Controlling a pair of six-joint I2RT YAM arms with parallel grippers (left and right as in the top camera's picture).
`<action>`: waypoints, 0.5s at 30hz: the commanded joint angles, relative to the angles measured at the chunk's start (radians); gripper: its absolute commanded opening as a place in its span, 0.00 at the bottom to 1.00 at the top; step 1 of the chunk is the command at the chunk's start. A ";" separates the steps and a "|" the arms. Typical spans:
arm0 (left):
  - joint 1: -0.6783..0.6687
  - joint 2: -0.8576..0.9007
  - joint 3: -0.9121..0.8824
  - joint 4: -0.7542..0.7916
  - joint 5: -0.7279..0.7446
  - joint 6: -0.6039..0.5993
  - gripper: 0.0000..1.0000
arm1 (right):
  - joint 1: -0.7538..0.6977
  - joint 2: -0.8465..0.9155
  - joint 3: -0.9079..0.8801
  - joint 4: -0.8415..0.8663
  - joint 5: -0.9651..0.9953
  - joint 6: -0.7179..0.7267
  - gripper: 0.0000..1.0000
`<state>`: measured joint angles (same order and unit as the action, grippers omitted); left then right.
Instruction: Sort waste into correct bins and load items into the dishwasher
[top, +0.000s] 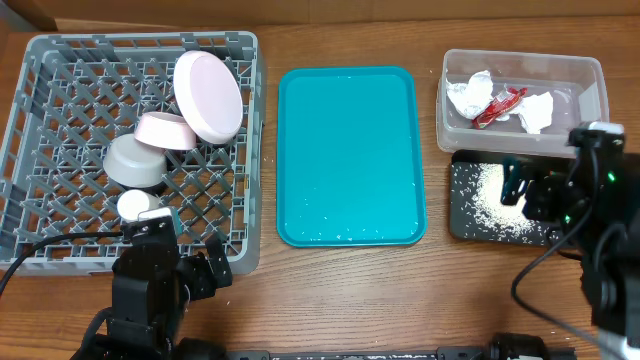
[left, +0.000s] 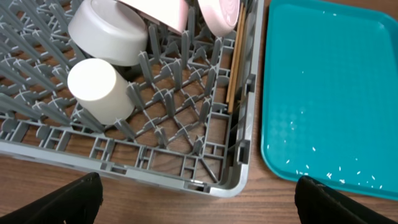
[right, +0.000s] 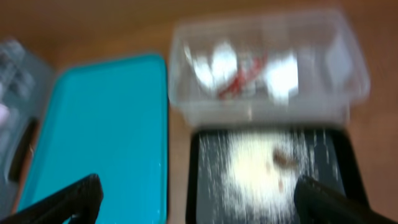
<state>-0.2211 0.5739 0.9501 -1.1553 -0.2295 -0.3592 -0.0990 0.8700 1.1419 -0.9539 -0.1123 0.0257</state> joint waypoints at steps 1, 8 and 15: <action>-0.002 -0.005 -0.007 0.000 -0.013 0.020 1.00 | 0.008 -0.111 -0.154 0.214 -0.079 0.000 1.00; -0.002 -0.005 -0.007 0.000 -0.013 0.020 1.00 | 0.134 -0.349 -0.512 0.678 -0.035 0.000 1.00; -0.002 -0.005 -0.007 0.000 -0.013 0.020 1.00 | 0.173 -0.547 -0.781 0.948 -0.019 0.000 1.00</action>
<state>-0.2211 0.5739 0.9485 -1.1561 -0.2295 -0.3592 0.0669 0.3912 0.4454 -0.0654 -0.1501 0.0254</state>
